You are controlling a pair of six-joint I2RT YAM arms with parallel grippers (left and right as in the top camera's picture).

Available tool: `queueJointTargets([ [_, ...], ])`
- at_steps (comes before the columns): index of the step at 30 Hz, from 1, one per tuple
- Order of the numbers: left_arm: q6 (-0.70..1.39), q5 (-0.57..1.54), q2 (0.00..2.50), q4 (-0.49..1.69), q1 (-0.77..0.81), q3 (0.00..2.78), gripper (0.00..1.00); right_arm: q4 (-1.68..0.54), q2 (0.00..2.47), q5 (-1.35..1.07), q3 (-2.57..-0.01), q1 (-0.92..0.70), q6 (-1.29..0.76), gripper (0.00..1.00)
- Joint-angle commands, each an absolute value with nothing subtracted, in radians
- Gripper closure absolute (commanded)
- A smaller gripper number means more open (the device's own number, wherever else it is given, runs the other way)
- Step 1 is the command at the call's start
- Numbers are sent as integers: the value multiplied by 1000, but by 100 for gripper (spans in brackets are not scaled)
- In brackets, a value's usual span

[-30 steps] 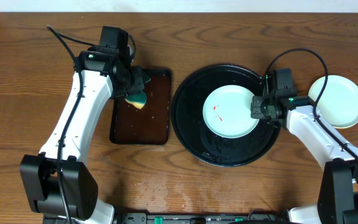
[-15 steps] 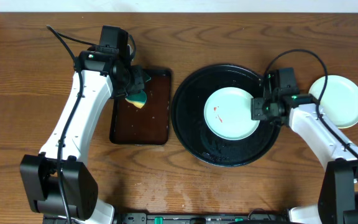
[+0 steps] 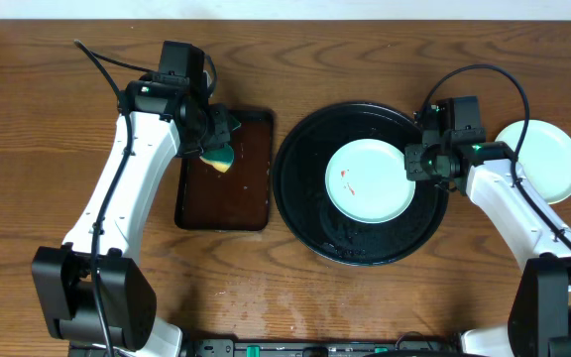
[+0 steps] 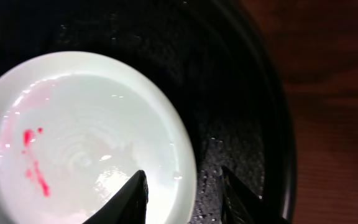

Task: Clean dirty plates on tray and stack at the side
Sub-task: 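Slide the pale green plate to the center of the black tray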

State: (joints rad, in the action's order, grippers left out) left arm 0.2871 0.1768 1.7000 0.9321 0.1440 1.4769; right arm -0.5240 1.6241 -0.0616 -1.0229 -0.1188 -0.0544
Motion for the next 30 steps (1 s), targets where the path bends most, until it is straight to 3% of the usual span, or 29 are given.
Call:
queueJointTargets([
  [1,274,171,1706,930,141,1468,92,-522,1654,-14,-1021,-118,-25,66],
  [19,274,171,1706,925,141,1468,92,-510,1772,-35,-1021,-120,-22,88],
  [30,274,171,1706,915,141,1468,92,-520,1773,-35,-1018,-120,-51,92],
])
